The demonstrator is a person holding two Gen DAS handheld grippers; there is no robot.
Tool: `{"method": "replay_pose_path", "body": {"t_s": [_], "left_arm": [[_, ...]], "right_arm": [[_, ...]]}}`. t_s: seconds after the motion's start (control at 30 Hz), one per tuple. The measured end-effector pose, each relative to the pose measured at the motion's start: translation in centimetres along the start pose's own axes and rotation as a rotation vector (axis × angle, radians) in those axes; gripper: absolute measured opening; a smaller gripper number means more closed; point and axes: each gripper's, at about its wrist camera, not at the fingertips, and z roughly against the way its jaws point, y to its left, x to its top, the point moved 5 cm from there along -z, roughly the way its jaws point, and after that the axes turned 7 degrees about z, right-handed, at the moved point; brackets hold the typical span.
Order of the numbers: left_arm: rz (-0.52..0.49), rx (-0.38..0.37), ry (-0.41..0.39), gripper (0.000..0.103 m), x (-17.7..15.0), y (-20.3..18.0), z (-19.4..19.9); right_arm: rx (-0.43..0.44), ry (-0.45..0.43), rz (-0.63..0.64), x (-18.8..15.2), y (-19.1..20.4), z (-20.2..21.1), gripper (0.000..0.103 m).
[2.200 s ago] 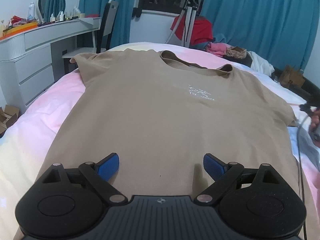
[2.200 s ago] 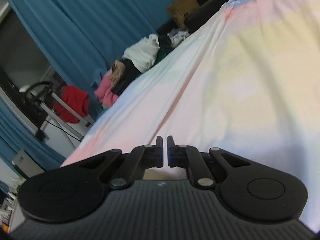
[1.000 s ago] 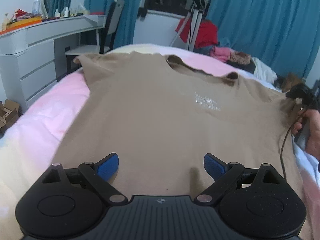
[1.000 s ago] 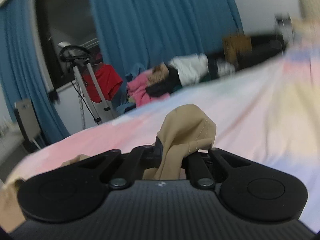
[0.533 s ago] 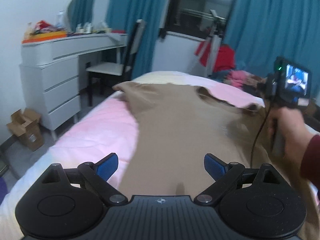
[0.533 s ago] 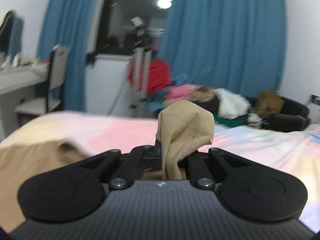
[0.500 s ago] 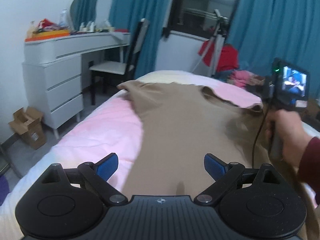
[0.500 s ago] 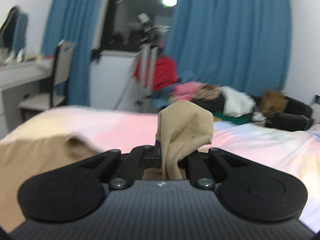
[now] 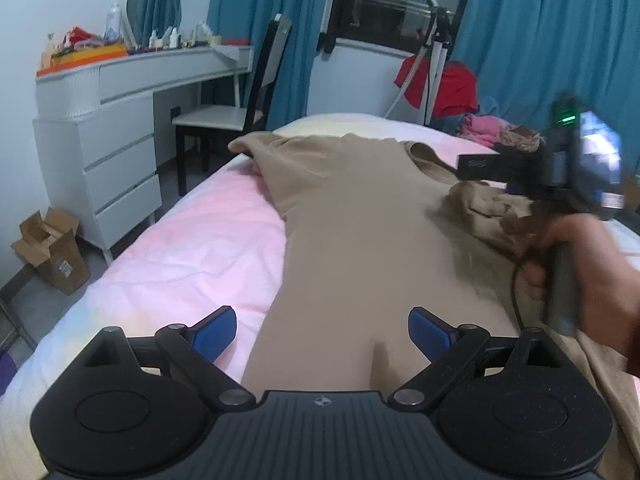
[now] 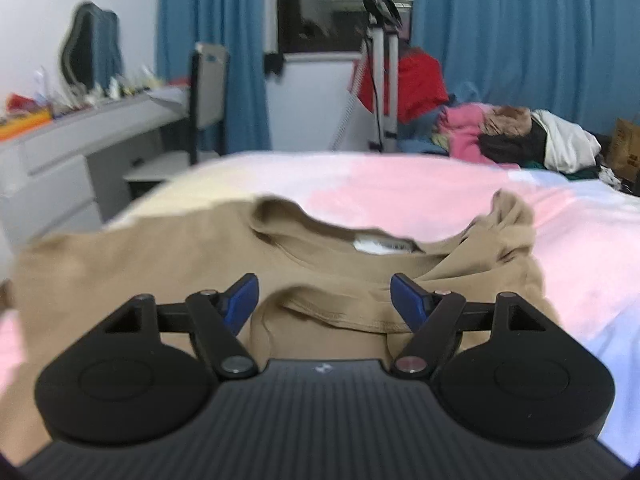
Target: Fold clothes
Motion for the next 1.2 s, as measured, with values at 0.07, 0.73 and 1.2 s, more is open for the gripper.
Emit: {"method": "replay_pose_path", "body": {"t_s": [0.07, 0.73, 1.2], "left_arm": [[-0.011, -0.007, -0.016, 0.094, -0.1, -0.6, 0.5], [-0.118, -0.13, -0.039, 0.095, -4.3, -6.2, 9.6], [-0.135, -0.439, 0.266, 0.083, -11.4, -16.4, 9.7]], "right_arm": [[0.021, -0.025, -0.036, 0.0, -0.4, 3.9, 0.074], [-0.023, -0.193, -0.298, -9.2, -9.5, 35.9, 0.074], [-0.231, -0.204, -0.583, -12.8, -20.0, 35.9, 0.075]]}}
